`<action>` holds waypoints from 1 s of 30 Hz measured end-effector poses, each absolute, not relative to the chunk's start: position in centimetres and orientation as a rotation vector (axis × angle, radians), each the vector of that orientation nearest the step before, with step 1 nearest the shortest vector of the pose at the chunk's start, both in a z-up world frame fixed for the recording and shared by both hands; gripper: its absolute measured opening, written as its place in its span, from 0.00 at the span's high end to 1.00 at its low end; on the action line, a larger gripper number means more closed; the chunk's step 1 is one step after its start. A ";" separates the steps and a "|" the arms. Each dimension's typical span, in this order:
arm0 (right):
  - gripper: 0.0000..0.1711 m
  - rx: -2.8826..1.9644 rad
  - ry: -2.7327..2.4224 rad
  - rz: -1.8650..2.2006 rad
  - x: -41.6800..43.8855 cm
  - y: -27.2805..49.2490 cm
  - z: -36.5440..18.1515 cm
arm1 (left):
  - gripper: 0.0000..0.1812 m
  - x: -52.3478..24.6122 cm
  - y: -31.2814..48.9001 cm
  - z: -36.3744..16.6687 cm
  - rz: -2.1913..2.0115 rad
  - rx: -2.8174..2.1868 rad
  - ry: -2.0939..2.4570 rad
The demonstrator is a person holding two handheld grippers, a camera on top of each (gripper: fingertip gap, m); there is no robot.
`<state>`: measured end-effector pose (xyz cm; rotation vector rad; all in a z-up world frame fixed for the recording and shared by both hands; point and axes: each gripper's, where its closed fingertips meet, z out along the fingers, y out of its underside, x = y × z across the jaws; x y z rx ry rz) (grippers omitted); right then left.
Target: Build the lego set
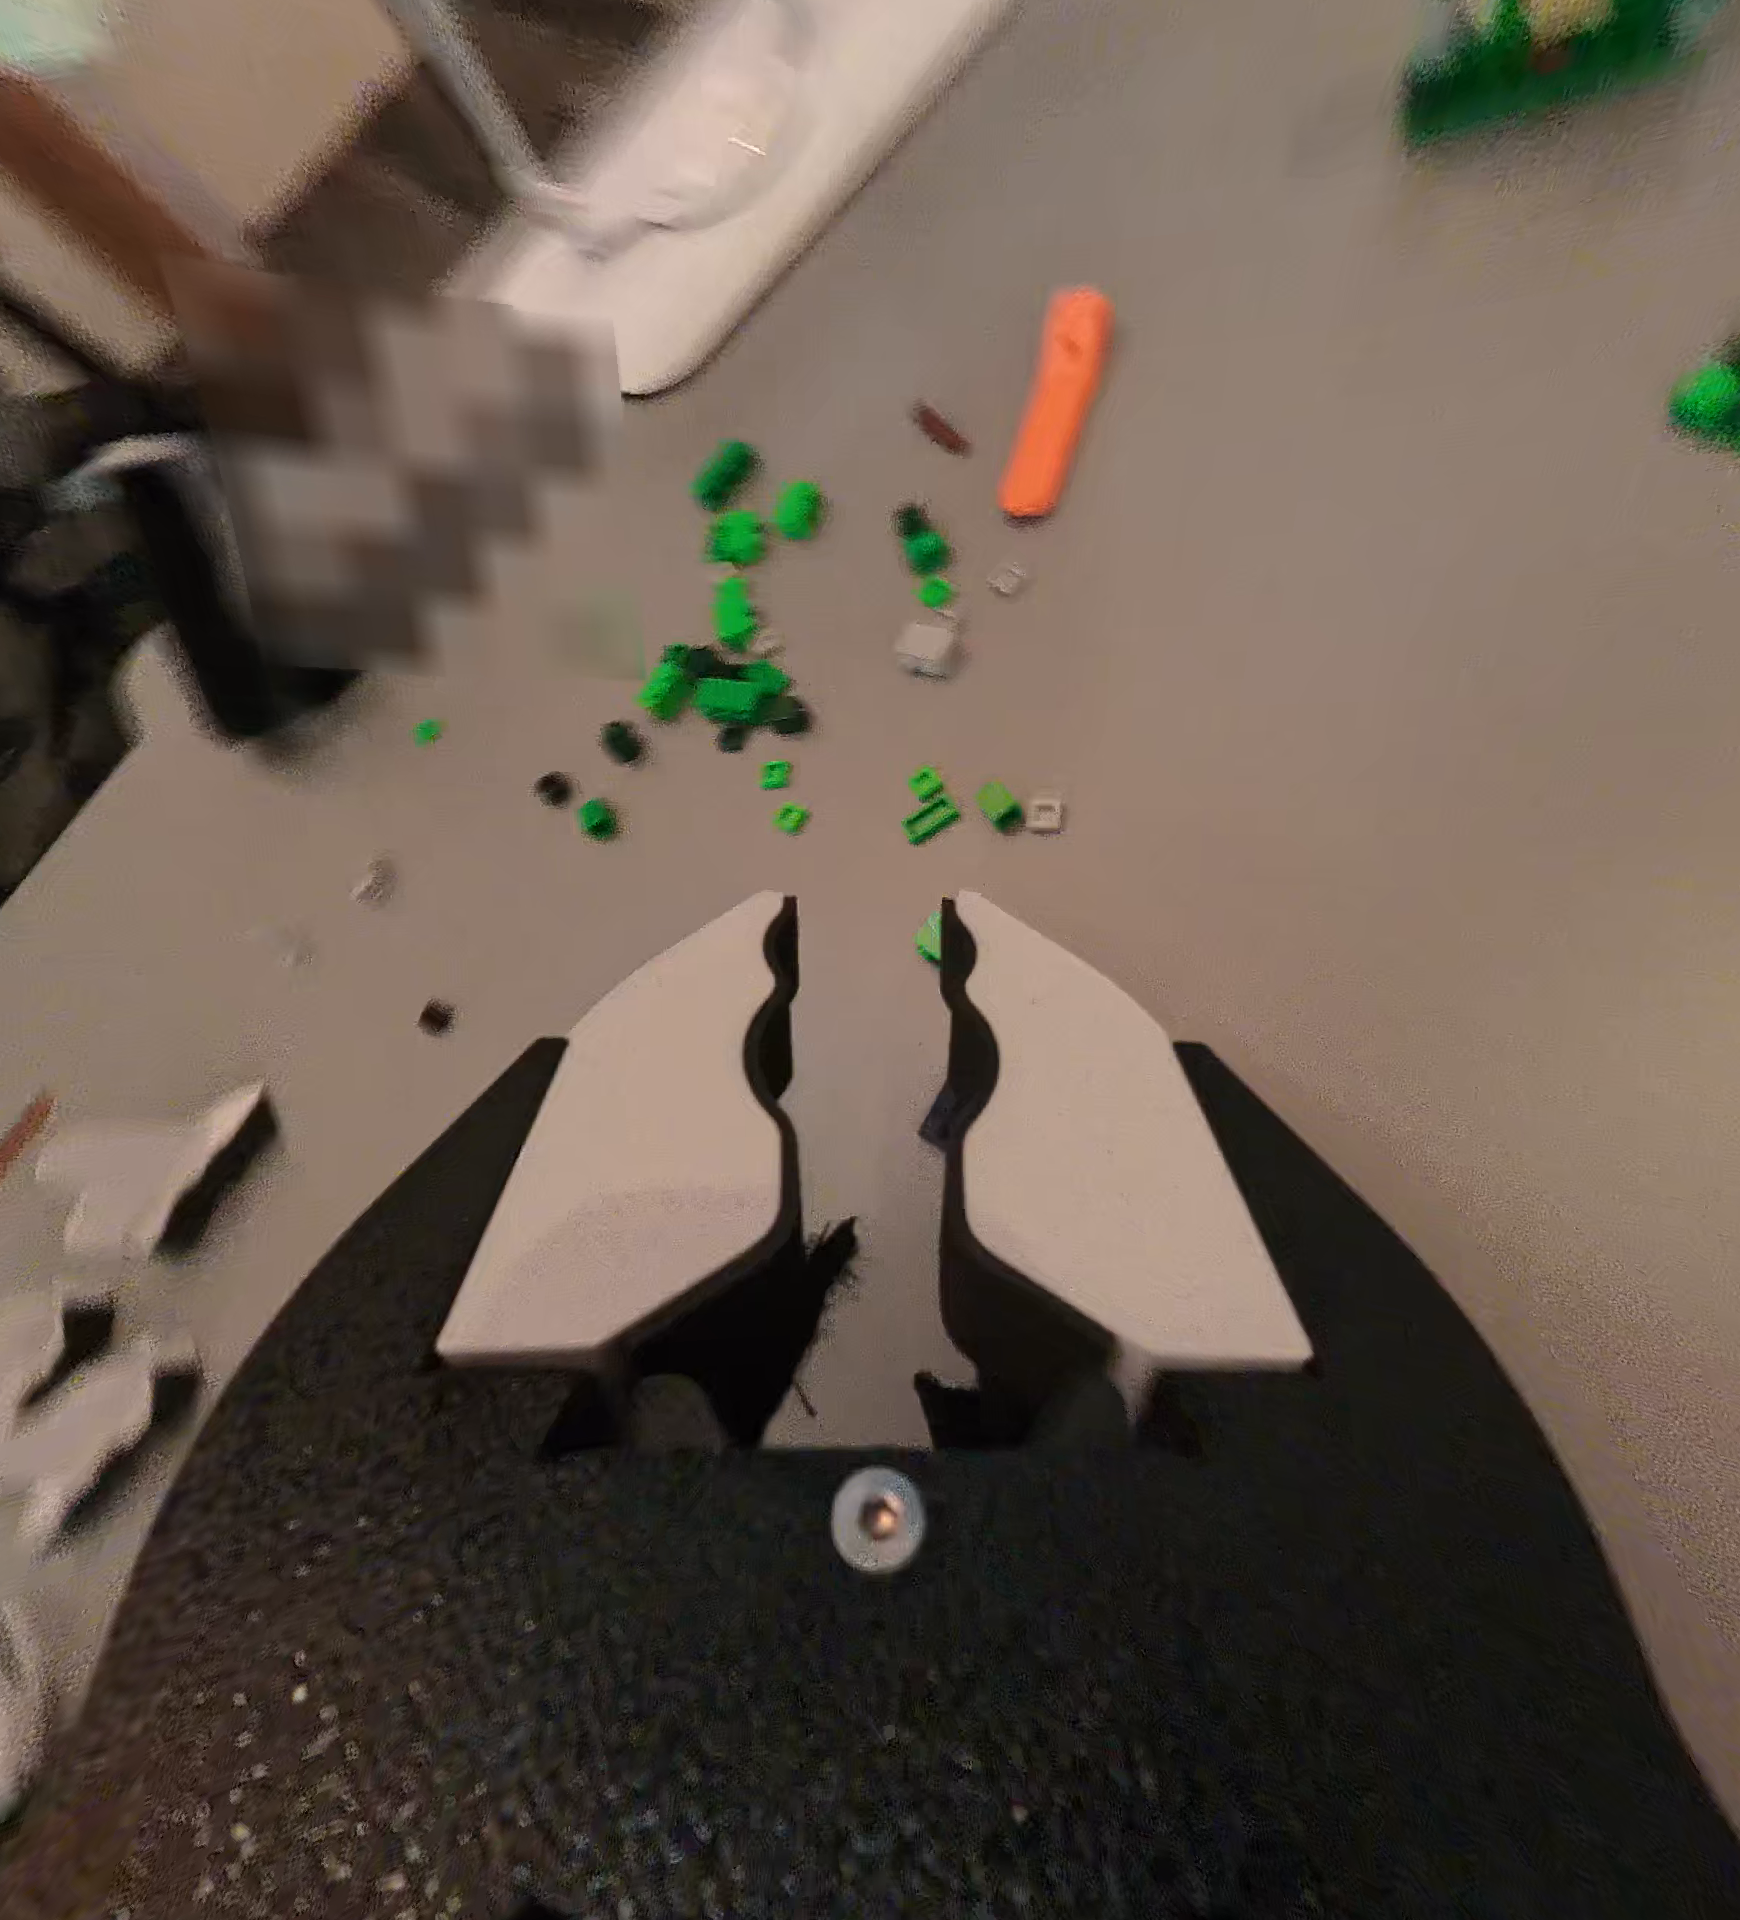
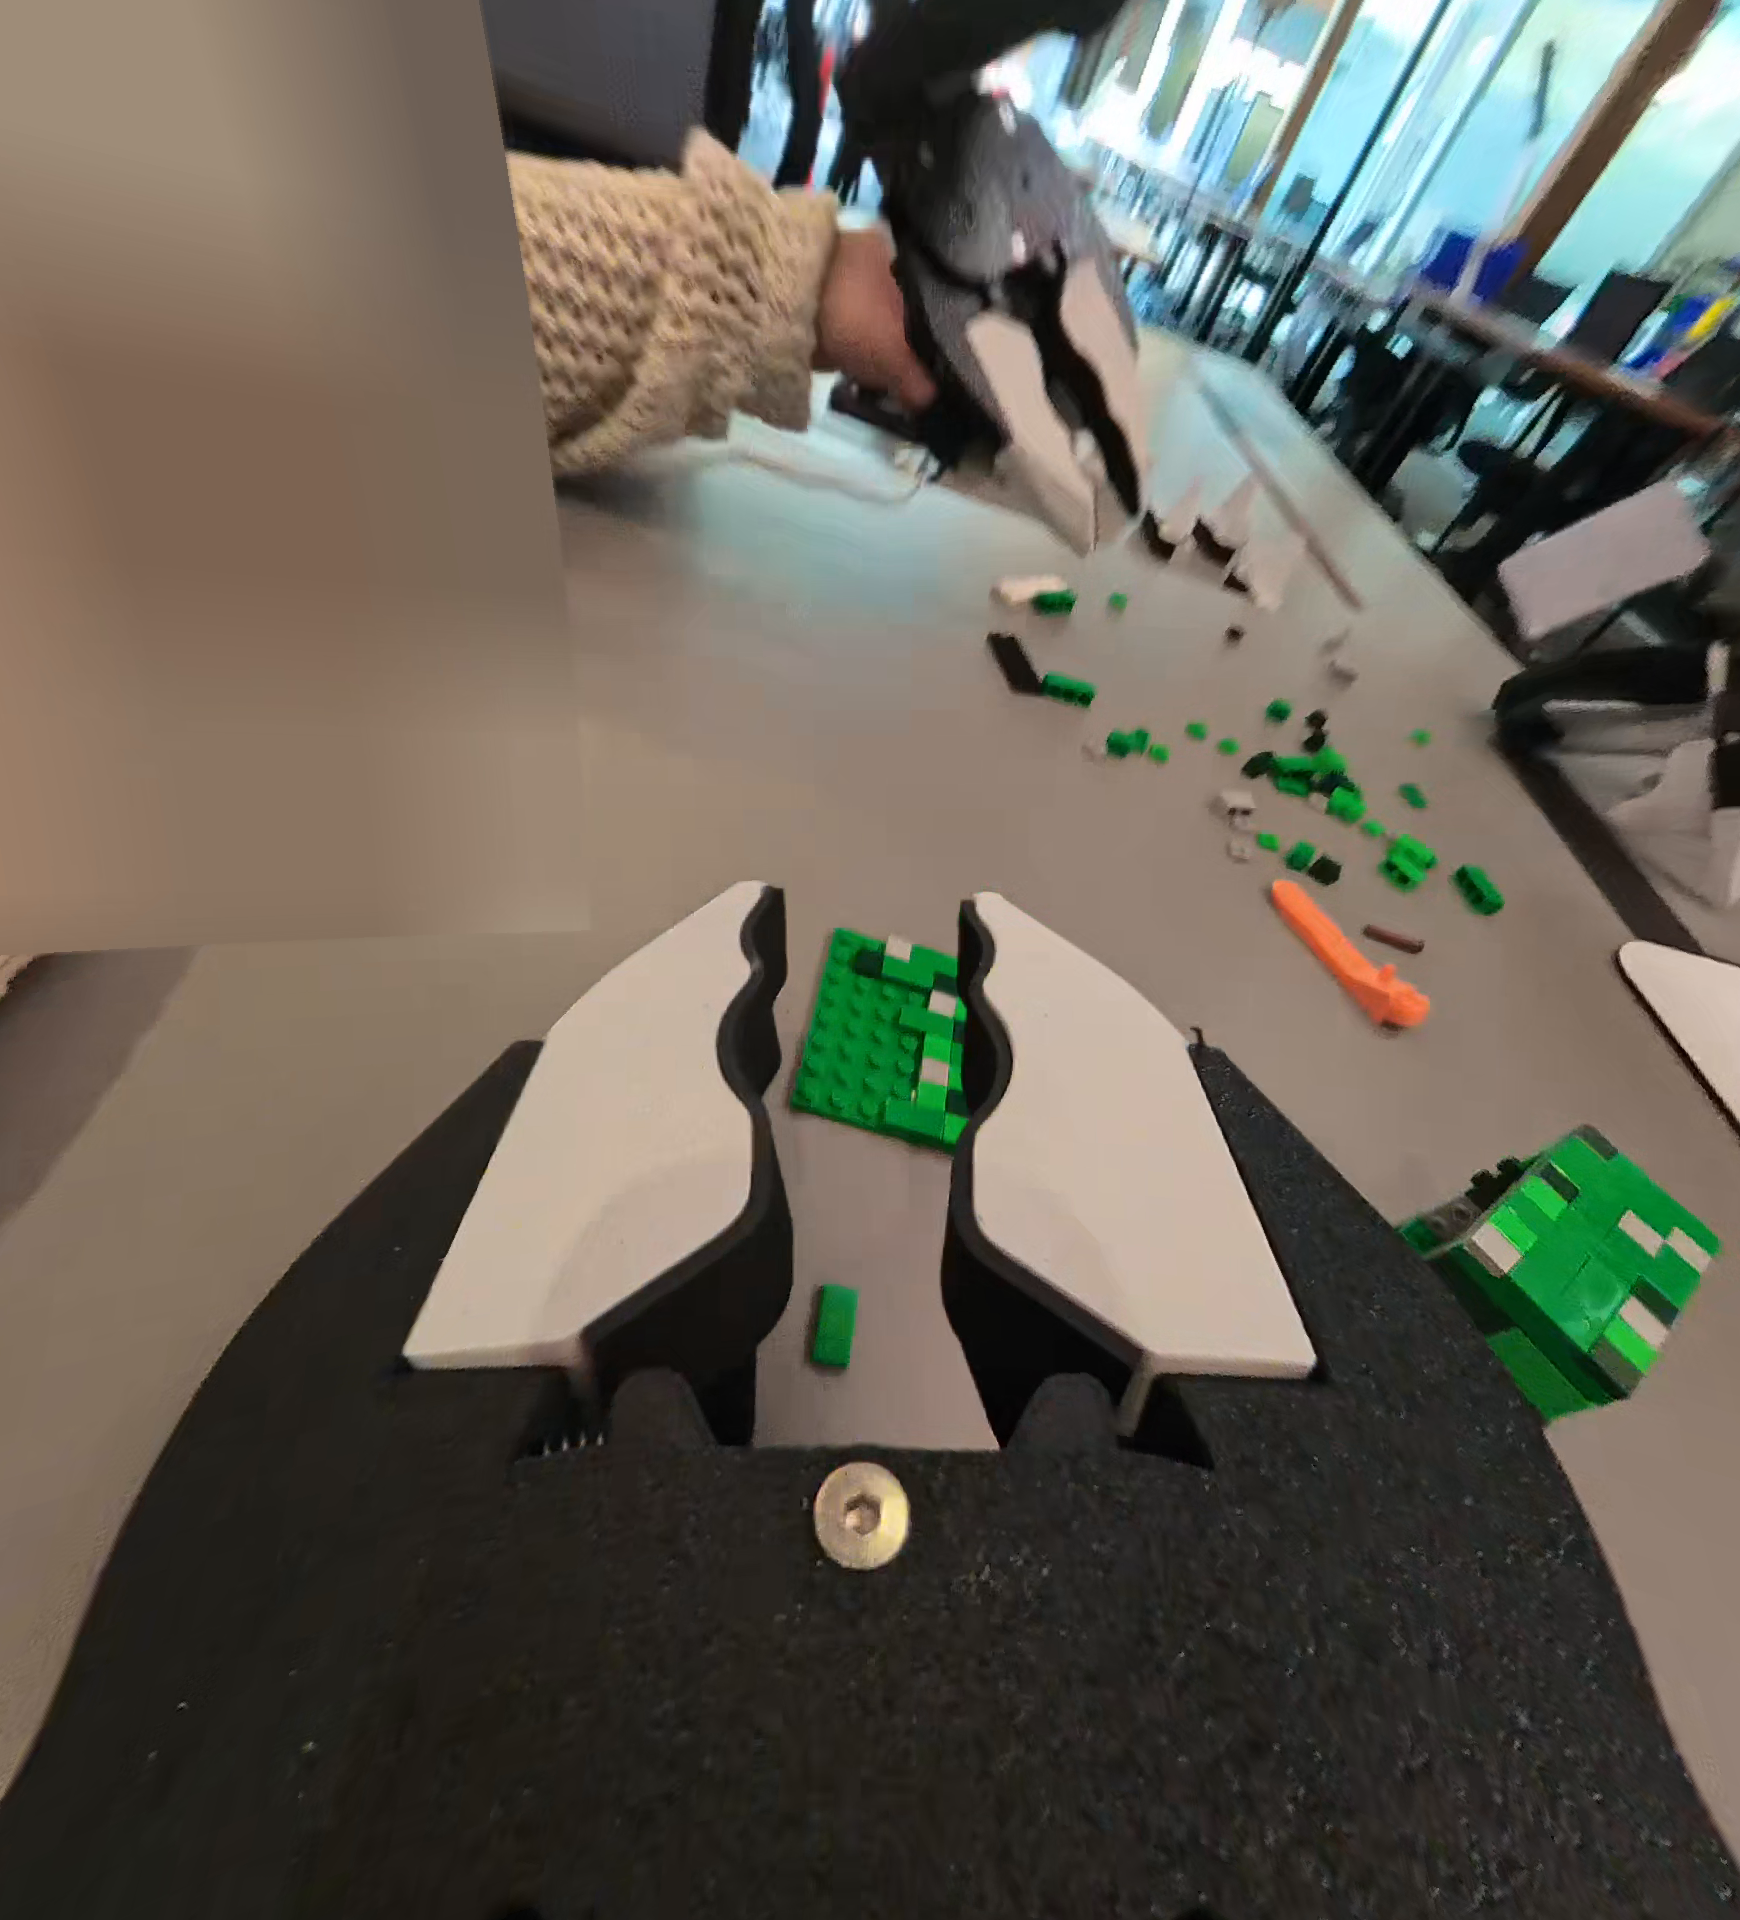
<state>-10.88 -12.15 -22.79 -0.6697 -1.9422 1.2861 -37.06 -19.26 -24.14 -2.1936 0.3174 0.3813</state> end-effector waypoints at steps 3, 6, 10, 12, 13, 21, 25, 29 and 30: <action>0.83 -0.691 -1.835 1.368 -11.3 -11.7 -22.5 | 0.89 -39.2 -17.5 -26.0 0.376 -2.440 0.558; 0.83 -0.715 -1.805 1.414 -11.3 -11.4 -22.8 | 0.85 -41.4 -16.6 -27.4 0.342 -2.652 0.691; 0.84 -0.716 -1.792 1.431 -11.3 -11.2 -22.6 | 0.84 -41.4 -15.3 -28.8 0.170 -2.725 0.860; 0.84 -0.722 -1.794 1.447 -11.3 -11.1 -22.6 | 0.83 -41.4 -15.0 -29.9 0.138 -2.760 0.933; 0.85 -0.724 -1.790 1.453 -11.3 -11.1 -22.5 | 0.83 -41.5 -14.9 -30.4 0.152 -2.781 0.971; 0.85 -0.761 -1.783 1.498 -11.4 -10.8 -22.4 | 0.85 -41.6 -13.8 -31.2 0.026 -2.830 1.001; 0.85 -0.774 -1.772 1.525 -11.4 -10.6 -22.3 | 0.91 -41.7 -13.5 -31.4 -0.060 -2.842 0.962; 0.85 -0.778 -1.778 1.536 -11.5 -10.6 -22.3 | 0.92 -41.7 -13.3 -31.3 -0.097 -2.816 0.942; 0.85 -0.779 -1.779 1.536 -11.5 -10.6 -22.4 | 0.92 -41.6 -13.4 -31.3 -0.105 -2.809 0.940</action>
